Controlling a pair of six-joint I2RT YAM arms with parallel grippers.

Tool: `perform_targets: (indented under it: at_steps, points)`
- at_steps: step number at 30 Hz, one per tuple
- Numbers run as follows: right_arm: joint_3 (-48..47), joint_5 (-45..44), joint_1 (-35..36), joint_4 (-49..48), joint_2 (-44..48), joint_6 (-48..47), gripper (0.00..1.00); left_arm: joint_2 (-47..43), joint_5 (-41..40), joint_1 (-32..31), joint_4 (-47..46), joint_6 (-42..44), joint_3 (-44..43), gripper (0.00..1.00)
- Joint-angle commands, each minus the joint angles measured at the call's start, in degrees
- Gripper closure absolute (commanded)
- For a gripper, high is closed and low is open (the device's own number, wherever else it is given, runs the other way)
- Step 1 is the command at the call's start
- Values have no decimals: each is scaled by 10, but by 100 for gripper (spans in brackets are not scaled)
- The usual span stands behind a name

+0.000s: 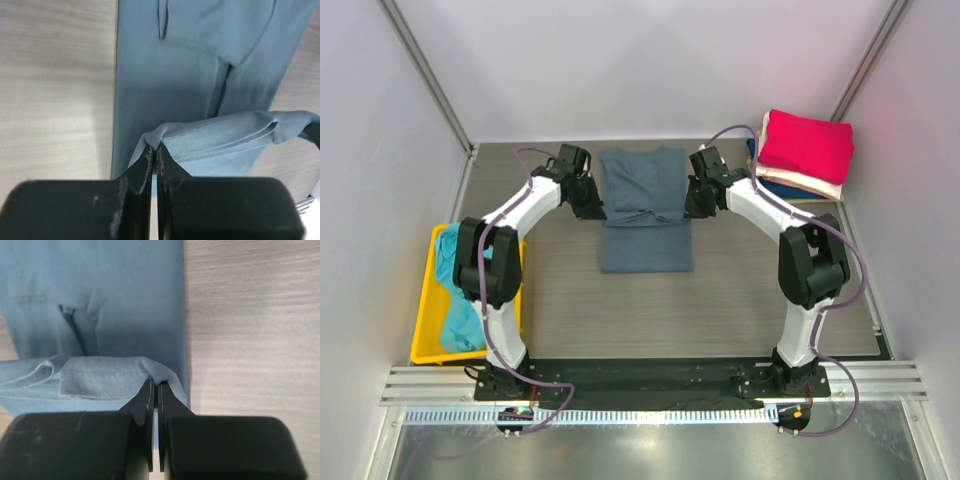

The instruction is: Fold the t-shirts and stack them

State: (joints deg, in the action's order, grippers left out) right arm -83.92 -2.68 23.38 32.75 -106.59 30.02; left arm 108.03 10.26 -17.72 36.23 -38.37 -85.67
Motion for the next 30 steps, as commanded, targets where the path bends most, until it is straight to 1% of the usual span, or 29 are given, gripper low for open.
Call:
perform_targets:
  at_steps: [1,3,4,5,6,7,8,9,10,11,12,13,14,15,16,17,18,19,20,21,22,23,24,25,26,27,28,30]
  points:
    - [-53,17,-16,-13,-37,-22,99,43,34,20,2,17,-46,99]
    - [-76,20,-25,-11,-64,-26,99,84,41,29,12,16,-80,95]
    - [-91,39,-30,-9,-77,-27,95,98,48,33,17,13,-98,89]
    - [-132,58,-36,-5,-109,-29,87,117,57,38,26,11,-144,85]
    - [-161,69,-42,3,-126,-30,65,156,63,44,57,8,-177,82]
    - [-240,76,-58,28,-149,-34,54,182,68,58,78,5,-216,76]
    - [-291,86,-66,50,-196,-35,44,205,80,65,100,0,-306,75]
    - [-344,88,-79,74,-224,-37,34,253,85,77,151,-3,-357,72]
    - [-450,88,-84,129,-246,-37,33,275,93,82,177,-7,-455,65]
    - [-497,91,-89,154,-279,-39,32,292,115,86,200,-12,-502,63]
    - [-531,101,-92,173,-281,-40,32,313,119,90,247,-12,-542,61]
    - [-535,102,-93,183,-273,-48,32,310,120,90,268,-7,-581,59]
    - [-511,103,-93,178,-227,-50,32,294,117,89,276,3,-570,59]
    - [-472,108,-92,164,-198,-51,32,271,110,88,261,5,-537,58]
    - [-362,115,-93,118,-162,-51,32,201,109,88,237,4,-487,58]
    - [-302,122,-92,91,-129,-45,32,165,109,88,169,0,-354,57]
    - [-243,140,-92,66,-60,-40,32,131,111,88,138,-6,-294,57]
    - [-132,151,-92,17,-32,-34,32,96,113,88,113,-10,-244,56]
    - [-82,168,-91,-3,-7,-26,32,44,114,88,79,-13,-148,55]
    - [-35,178,-91,-21,21,-23,32,17,115,87,62,-19,-107,55]
    - [48,197,-89,-50,61,-18,32,-6,115,85,45,-22,-60,55]
    - [86,209,-83,-66,81,-12,32,-48,113,82,13,-25,10,55]
    - [123,217,-79,-80,98,-9,32,-66,112,76,-1,-28,48,56]
    - [181,231,-76,-104,124,-6,33,-80,107,73,-12,-29,75,55]
    - [206,236,-73,-113,133,-2,34,-104,104,71,-28,-29,97,55]
    - [230,240,-69,-124,141,6,34,-113,101,66,-34,-29,142,56]
    - [270,245,-69,-146,153,10,35,-122,98,64,-41,-31,160,55]
    - [299,254,-63,-160,156,17,39,-143,99,59,-69,-37,217,56]
